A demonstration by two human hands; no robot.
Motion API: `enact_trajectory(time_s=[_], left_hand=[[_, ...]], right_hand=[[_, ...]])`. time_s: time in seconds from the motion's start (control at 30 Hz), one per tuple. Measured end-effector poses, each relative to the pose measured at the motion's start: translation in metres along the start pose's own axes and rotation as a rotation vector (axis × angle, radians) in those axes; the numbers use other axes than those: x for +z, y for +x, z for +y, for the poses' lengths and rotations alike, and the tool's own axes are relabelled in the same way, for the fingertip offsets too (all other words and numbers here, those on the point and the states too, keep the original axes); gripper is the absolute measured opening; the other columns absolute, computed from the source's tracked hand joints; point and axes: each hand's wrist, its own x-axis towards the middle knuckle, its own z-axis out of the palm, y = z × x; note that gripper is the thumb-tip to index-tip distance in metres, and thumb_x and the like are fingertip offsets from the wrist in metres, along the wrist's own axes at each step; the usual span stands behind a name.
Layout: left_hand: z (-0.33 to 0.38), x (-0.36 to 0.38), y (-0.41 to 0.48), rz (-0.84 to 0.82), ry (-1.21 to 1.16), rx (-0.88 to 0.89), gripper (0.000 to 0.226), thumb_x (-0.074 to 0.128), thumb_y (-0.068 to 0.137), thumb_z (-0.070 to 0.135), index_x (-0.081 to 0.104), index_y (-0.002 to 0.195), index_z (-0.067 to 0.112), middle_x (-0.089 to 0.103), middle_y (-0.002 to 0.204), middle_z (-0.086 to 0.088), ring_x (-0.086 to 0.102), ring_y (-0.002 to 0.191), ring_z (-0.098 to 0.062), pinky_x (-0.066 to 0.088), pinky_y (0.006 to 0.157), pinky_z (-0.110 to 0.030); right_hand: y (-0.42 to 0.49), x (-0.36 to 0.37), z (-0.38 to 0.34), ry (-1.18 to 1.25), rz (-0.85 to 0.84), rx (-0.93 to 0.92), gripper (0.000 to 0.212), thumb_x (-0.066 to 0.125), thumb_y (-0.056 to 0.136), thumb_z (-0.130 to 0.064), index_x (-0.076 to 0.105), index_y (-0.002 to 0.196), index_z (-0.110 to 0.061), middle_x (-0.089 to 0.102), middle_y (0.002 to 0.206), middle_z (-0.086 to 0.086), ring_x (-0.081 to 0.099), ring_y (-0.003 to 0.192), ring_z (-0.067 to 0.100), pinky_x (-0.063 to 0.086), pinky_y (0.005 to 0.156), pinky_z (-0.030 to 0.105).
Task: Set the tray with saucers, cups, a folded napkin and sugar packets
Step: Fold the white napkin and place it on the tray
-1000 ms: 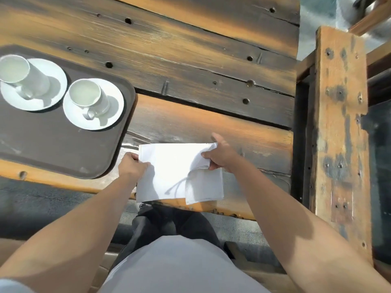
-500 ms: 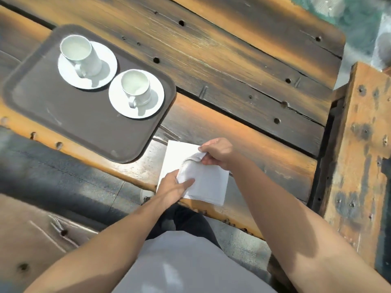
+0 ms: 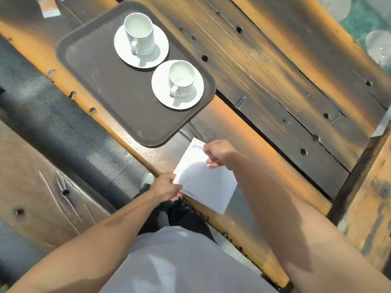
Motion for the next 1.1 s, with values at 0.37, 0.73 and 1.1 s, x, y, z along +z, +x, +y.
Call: enact_trajectory(time_s=[0.37, 0.73, 1.1], left_hand=[[-0.011, -0.002, -0.001, 0.199, 0.100, 0.072, 0.025, 0.062, 0.094, 0.022, 0.049, 0.074, 0.013, 0.059, 0.067, -0.007, 0.073, 0.062, -0.023, 0.059, 0.063, -0.044], [-0.010, -0.004, 0.004, 0.233, 0.207, 0.009, 0.023, 0.067, 0.087, 0.024, 0.054, 0.069, 0.018, 0.068, 0.066, -0.002, 0.069, 0.060, -0.017, 0.054, 0.060, -0.026], [-0.004, -0.008, -0.005, 0.219, 0.106, 0.010, 0.010, 0.061, 0.089, 0.004, 0.053, 0.094, -0.001, 0.069, 0.093, -0.018, 0.074, 0.079, -0.029, 0.061, 0.079, -0.045]], right_hand=[[0.015, 0.015, 0.011, -0.181, 0.235, -0.252, 0.040, 0.039, 0.094, -0.010, 0.059, 0.128, -0.019, 0.062, 0.108, 0.007, 0.060, 0.082, 0.025, 0.046, 0.068, 0.025], [0.028, 0.032, -0.006, -0.046, 0.008, -0.281, 0.041, 0.037, 0.094, 0.005, 0.063, 0.124, -0.006, 0.060, 0.112, 0.005, 0.049, 0.069, 0.012, 0.040, 0.062, 0.018], [0.006, 0.039, 0.044, -0.313, 0.254, -0.496, 0.045, 0.051, 0.094, -0.003, 0.056, 0.137, -0.013, 0.053, 0.140, 0.003, 0.043, 0.132, 0.021, 0.032, 0.113, 0.031]])
